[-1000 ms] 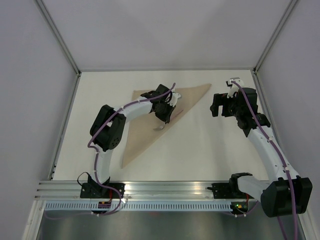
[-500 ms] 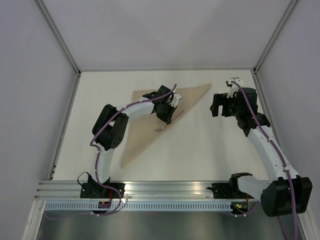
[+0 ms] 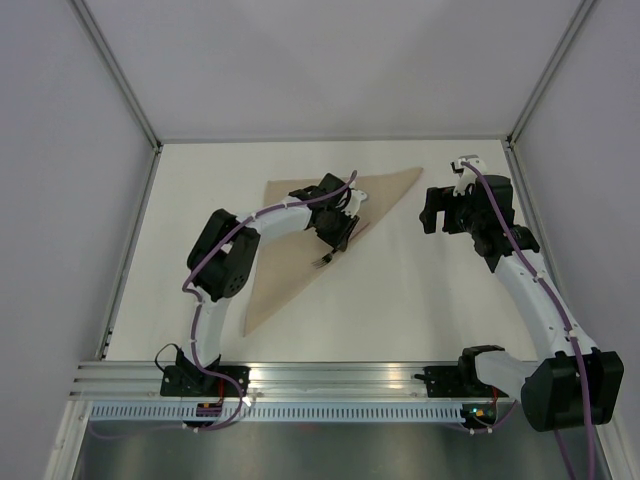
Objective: Fold the napkin, place the utensils inside, and roll it up
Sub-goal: Place the utensil onto the napkin, then fold the napkin
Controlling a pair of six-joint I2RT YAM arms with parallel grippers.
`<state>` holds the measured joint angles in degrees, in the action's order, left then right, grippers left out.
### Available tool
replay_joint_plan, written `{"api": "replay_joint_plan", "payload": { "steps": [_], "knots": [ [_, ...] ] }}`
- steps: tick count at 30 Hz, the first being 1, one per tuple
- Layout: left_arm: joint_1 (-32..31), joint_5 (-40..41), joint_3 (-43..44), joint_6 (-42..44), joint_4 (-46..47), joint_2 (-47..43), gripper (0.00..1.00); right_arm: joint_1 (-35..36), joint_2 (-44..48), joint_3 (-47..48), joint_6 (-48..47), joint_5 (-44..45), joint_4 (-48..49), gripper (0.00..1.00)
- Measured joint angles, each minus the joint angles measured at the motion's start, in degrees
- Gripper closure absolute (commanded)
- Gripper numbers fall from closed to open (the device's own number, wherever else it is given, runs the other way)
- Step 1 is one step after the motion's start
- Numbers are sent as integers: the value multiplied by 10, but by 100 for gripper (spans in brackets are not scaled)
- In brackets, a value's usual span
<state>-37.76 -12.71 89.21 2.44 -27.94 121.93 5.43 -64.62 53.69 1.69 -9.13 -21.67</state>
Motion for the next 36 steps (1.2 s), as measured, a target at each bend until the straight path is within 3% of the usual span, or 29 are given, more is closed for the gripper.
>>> {"api": "replay_joint_plan", "payload": {
  "steps": [1, 11, 17, 21, 29, 36],
  "knots": [
    [0, 1, 0, 0, 0, 0, 55, 0, 0, 0, 0, 0, 0, 2],
    [-3, 17, 0, -2, 3, -21, 42, 1, 0, 0, -2, -7, 0, 2],
    [8, 59, 0, -43, -5, -150, 40, 33, -1, 1, -19, -28, -5, 2],
    [40, 117, -9, -107, -10, -330, 39, 144, -29, 26, -41, -1, -17, 7],
    [59, 238, -56, -207, -22, -709, 36, 504, -165, 75, -94, 124, 28, 12],
    [59, 297, -56, -236, -111, -781, 36, 666, -296, 96, -137, 180, 80, 17]
  ]
}}
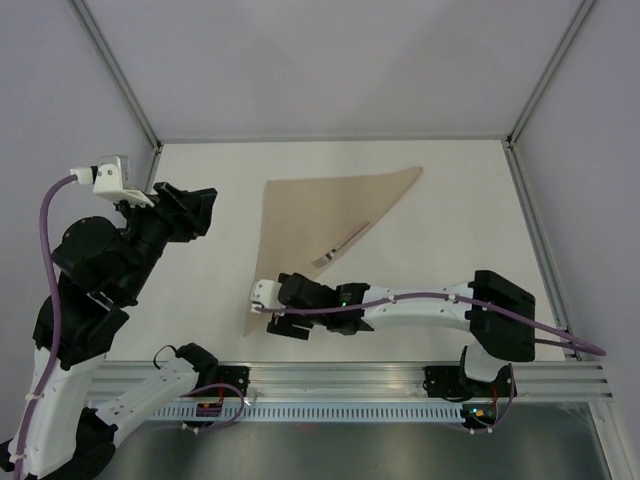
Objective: Fold the napkin, place the utensils inside, and roll it up
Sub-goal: Fold the napkin
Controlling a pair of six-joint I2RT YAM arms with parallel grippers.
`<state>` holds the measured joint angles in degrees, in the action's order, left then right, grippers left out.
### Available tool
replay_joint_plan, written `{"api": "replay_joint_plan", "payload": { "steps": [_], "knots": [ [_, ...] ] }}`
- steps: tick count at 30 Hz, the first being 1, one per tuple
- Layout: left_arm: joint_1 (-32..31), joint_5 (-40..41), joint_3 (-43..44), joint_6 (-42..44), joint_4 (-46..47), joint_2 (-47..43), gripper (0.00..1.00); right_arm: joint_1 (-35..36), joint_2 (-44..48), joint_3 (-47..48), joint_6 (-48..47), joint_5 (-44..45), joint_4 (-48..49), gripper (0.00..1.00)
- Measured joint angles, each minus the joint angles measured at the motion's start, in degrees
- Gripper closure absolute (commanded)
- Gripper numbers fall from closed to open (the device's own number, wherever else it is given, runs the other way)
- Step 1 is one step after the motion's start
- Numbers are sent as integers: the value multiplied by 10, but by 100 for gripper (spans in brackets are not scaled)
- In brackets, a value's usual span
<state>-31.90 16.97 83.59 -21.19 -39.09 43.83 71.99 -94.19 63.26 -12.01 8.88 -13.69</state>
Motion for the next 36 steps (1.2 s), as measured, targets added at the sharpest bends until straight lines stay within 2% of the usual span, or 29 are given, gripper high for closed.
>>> {"api": "replay_joint_plan", "payload": {
  "steps": [5, 10, 20, 27, 36],
  "knots": [
    [0, 17, -6, -7, -58, -18, 36, 79, -62, 15, -37, 39, 60, 20],
    [0, 28, -6, -9, -75, -38, 36, 123, -116, 23, -75, 64, 118, 24],
    [0, 40, -6, -9, -90, -38, 36, 127, -197, 48, -130, 101, 218, 29],
    [0, 41, -6, -8, -98, -38, 36, 131, -225, 52, -147, 107, 256, 30],
    [0, 41, -6, -8, -106, -39, 36, 134, -243, 55, -153, 121, 284, 36]
  ]
}}
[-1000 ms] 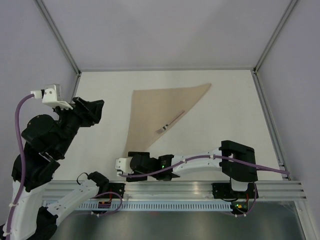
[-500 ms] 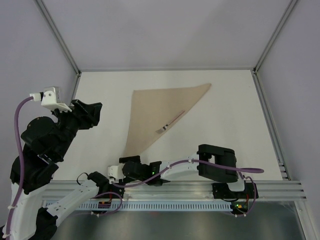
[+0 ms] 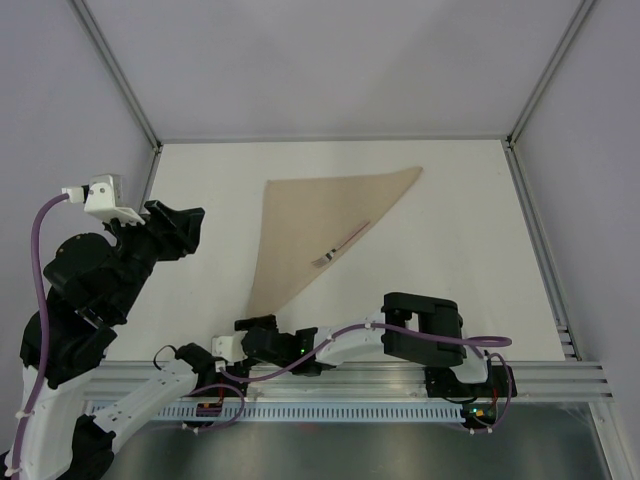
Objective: Fold the napkin, place the utensils inside, and roll it up
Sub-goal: Fold the napkin
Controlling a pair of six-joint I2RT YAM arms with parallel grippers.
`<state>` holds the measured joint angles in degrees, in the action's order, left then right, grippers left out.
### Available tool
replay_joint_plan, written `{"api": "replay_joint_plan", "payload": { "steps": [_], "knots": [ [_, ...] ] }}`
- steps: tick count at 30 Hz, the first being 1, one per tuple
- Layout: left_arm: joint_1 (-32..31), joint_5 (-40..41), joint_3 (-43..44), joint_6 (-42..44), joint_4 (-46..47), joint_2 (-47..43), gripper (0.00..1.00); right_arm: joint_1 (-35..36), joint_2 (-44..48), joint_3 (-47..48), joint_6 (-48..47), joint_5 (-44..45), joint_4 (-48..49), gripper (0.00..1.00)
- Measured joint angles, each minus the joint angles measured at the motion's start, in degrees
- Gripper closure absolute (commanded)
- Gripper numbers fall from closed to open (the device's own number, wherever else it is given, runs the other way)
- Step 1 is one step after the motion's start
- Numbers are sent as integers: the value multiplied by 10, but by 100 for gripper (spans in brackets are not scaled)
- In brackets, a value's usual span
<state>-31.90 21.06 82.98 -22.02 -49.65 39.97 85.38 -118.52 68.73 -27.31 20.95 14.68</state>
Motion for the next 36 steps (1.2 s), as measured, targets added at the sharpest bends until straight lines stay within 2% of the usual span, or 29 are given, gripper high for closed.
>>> {"api": "replay_joint_plan", "payload": {
  "steps": [3, 7, 12, 13, 14, 21, 26, 33, 36],
  "knots": [
    [0, 0, 0, 0, 0, 0, 35, 0, -4, 0, -2, 3, 7, 46],
    [0, 0, 0, 0, 0, 0, 35, 0, -6, 0, -2, 6, 8, 48],
    [0, 0, -7, 0, 0, 0, 35, 0, -13, 1, -4, 6, 10, 65],
    [0, 0, -8, 0, 0, 0, 35, 0, -15, 1, -5, 6, 10, 72],
    [0, 0, -9, 0, -1, 0, 35, 0, -16, 2, -5, 7, 10, 72],
    [0, -1, -14, 0, 0, 0, 35, -9, -24, 16, -2, 6, 7, 69],
    [0, -1, -17, 0, 0, 0, 34, -14, -24, 17, 0, 7, 8, 47],
    [0, -1, -18, 0, 0, 0, 34, -16, -24, 21, -5, 6, 10, 47],
    [0, -1, -19, 0, 0, 0, 34, -17, -24, 21, -6, 3, 9, 51]
  ]
}}
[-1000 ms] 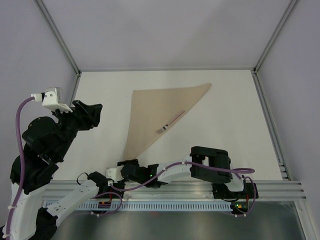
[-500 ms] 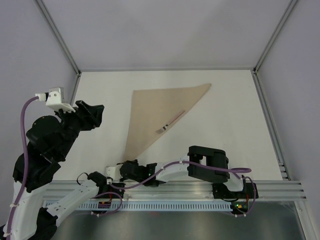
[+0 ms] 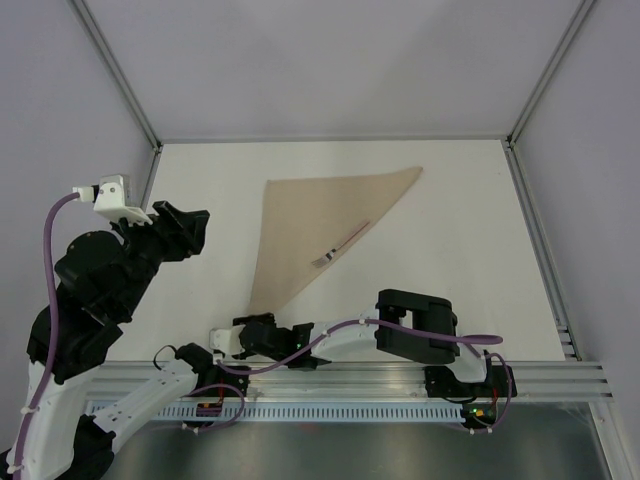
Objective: Fold the napkin, place the utensils inside, and roll it up
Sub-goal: Fold the napkin
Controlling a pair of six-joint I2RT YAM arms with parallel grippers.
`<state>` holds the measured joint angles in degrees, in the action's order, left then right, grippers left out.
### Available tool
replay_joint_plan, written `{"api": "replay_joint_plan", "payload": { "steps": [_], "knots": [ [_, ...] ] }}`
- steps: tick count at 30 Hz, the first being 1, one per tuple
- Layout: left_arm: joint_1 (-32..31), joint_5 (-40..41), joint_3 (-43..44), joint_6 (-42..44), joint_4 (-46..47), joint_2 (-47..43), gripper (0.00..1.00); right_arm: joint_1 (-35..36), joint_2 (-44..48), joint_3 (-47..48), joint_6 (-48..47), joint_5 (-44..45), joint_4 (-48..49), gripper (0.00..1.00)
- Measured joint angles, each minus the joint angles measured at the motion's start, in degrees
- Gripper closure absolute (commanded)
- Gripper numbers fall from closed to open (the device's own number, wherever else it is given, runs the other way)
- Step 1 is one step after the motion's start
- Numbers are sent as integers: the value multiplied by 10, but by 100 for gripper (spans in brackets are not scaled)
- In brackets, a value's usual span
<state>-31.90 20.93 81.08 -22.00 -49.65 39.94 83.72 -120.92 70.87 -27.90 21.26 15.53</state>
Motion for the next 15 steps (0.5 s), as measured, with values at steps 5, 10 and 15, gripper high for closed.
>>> {"api": "replay_joint_plan", "payload": {
  "steps": [5, 10, 15],
  "knots": [
    [0, 0, -2, 0, 0, 0, 33, -4, 0, 1, 0, -12, -11, 68],
    [0, -1, -2, 0, 0, 0, 33, -13, 0, 6, 6, -24, -26, 86],
    [0, -1, -7, 1, 0, 1, 34, -21, 0, 14, 12, -33, -39, 96]
  ]
}}
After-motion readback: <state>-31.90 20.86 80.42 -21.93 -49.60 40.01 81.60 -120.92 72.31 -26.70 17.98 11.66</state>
